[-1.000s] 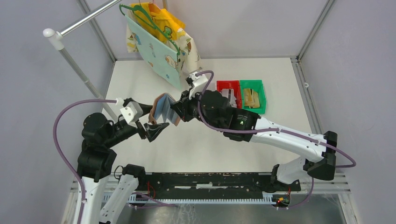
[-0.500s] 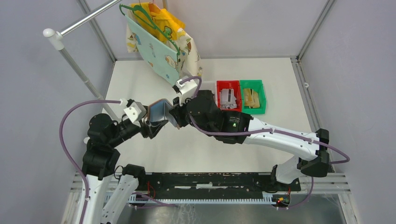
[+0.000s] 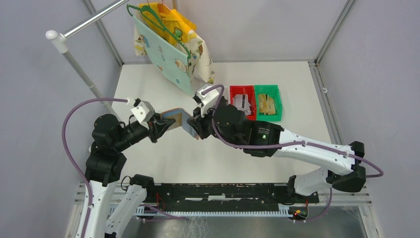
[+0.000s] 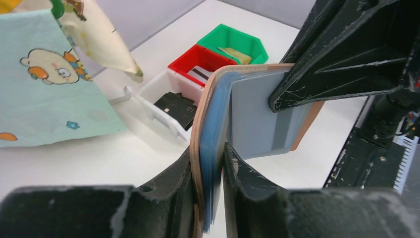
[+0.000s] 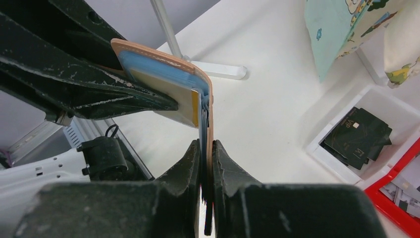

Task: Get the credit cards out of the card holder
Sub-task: Remove the credit card from the card holder.

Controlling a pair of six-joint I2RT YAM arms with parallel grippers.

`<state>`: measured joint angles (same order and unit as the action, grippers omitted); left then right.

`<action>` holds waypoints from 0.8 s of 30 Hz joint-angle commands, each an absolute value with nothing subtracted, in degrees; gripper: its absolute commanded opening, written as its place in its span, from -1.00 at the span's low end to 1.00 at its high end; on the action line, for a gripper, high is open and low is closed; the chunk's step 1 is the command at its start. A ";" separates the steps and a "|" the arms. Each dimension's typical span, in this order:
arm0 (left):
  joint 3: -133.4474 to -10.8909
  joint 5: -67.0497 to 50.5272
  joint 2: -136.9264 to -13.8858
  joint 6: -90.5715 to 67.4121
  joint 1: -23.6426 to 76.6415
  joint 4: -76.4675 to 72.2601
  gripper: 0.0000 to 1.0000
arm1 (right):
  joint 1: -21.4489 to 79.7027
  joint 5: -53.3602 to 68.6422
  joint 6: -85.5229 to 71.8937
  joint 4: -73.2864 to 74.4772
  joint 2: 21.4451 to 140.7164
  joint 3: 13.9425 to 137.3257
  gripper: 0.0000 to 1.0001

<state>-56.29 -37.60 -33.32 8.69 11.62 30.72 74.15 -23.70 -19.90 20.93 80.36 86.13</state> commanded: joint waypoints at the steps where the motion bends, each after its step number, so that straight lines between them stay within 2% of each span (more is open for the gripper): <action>1: -60.38 -42.43 -33.55 6.56 11.54 31.79 -0.58 | 73.95 -19.57 -16.63 15.67 74.60 84.34 -1.00; 8: -65.03 -51.47 -37.63 5.68 11.51 38.62 -0.65 | 68.51 -1.29 -16.79 9.67 69.16 78.16 -1.00; 13: -68.66 -56.86 -40.72 4.90 11.52 43.03 -0.35 | 62.15 13.02 -20.04 4.08 66.10 72.30 -1.00; 17: -69.48 -57.33 -41.58 4.70 11.52 43.58 -0.30 | 59.36 20.08 -21.63 1.85 65.72 70.75 -1.00; 19: -69.20 -54.71 -41.29 5.96 11.52 42.94 -0.33 | 58.79 22.17 -21.81 1.97 65.96 70.95 -1.00; 22: -67.85 -44.47 -39.87 4.87 11.48 38.64 -0.55 | 58.27 24.17 -21.95 1.62 66.12 70.81 -1.00; 24: -67.34 -41.56 -38.88 3.41 11.54 36.63 -0.57 | 58.03 25.43 -22.24 0.97 66.28 70.78 -1.00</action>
<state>-67.13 -49.93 -40.69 6.26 11.66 42.00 58.41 18.61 -20.60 8.75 67.48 70.13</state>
